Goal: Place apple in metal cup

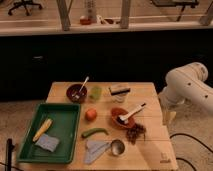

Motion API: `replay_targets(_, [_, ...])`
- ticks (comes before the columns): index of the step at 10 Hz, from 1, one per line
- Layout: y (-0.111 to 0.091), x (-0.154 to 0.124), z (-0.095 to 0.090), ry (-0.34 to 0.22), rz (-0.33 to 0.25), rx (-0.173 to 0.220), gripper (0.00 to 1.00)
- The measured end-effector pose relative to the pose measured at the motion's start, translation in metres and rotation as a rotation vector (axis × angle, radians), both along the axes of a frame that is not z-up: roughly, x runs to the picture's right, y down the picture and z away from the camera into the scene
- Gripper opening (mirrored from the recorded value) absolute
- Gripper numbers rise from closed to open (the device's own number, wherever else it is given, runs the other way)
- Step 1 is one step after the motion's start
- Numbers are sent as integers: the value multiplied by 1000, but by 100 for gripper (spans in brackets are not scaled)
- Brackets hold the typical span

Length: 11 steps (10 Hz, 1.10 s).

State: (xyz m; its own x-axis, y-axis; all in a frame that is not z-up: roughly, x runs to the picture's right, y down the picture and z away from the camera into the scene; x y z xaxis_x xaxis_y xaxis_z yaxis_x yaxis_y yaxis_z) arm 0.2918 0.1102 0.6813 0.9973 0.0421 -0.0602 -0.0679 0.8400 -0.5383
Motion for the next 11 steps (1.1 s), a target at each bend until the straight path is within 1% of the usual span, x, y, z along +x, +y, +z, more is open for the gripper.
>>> replay_targets(6, [0, 0, 0, 0, -1, -1, 80])
replay_targets(7, [2, -2, 0, 0, -13, -2, 80])
replay_targets(8, [4, -11, 0, -8, -35, -3, 80])
replay_targets(10, [6, -40, 1, -26, -89, -6, 80])
replay_targets(11, [7, -47, 1, -30, -103, -6, 80])
